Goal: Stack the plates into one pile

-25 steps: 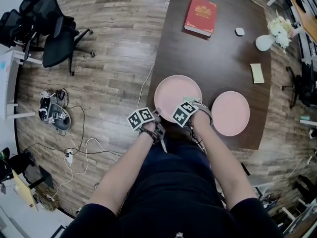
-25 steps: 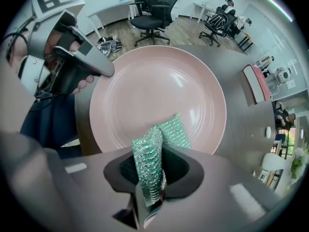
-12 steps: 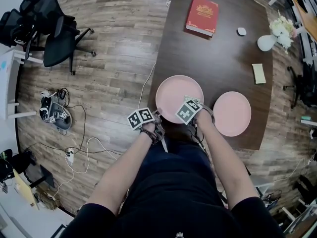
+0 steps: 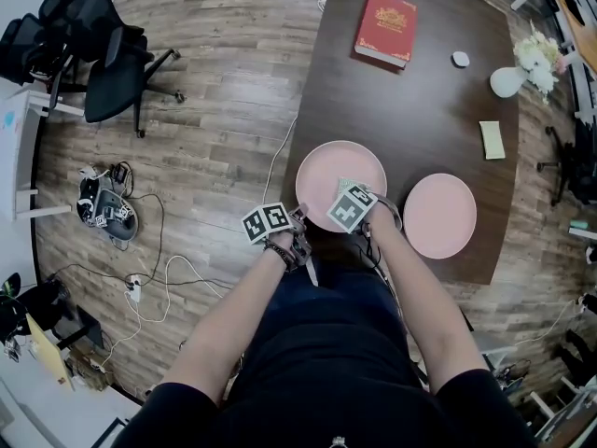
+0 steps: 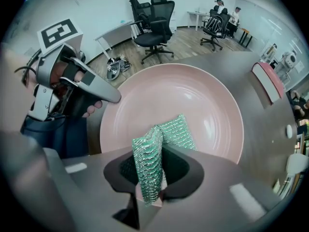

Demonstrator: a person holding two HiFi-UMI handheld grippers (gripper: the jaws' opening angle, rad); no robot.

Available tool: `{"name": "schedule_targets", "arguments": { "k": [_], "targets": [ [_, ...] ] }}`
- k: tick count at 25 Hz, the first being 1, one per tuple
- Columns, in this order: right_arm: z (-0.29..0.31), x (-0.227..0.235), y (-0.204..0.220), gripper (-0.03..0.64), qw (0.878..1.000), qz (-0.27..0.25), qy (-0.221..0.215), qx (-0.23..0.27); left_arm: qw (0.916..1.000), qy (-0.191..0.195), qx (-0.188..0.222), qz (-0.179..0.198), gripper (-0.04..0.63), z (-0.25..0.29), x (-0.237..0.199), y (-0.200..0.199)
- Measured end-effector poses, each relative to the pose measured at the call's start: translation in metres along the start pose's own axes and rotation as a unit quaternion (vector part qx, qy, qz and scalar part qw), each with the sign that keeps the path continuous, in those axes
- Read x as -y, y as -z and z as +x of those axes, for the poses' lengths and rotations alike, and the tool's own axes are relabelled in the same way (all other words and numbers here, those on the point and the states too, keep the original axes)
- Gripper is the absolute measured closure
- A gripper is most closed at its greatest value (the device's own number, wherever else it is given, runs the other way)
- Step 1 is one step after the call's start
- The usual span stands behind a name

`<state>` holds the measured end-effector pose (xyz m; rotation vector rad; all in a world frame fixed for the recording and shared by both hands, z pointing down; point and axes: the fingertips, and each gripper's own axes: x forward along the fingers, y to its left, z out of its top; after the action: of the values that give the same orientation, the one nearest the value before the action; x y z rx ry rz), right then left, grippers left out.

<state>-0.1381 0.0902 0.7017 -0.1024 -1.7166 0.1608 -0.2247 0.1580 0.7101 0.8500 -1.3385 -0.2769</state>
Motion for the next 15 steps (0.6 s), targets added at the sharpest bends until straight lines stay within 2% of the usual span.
{"name": "schedule_targets", "arguments": {
  "k": [8,12,15],
  "targets": [
    [0.004,-0.021,-0.034,0.529,0.998,-0.014,-0.041,0.036,0.9999,0.008,-0.012,0.006,0.569,-0.001,0.001,0.0],
    [0.004,-0.026,-0.049,0.529,0.996,-0.008,-0.066,0.056,0.9998,0.013,-0.015,0.009,0.569,-0.001,0.001,0.001],
    [0.006,-0.023,-0.059,0.529,0.995,-0.003,-0.069,0.073,0.9996,0.017,-0.017,0.011,0.569,0.0,0.001,0.0]
  ]
}}
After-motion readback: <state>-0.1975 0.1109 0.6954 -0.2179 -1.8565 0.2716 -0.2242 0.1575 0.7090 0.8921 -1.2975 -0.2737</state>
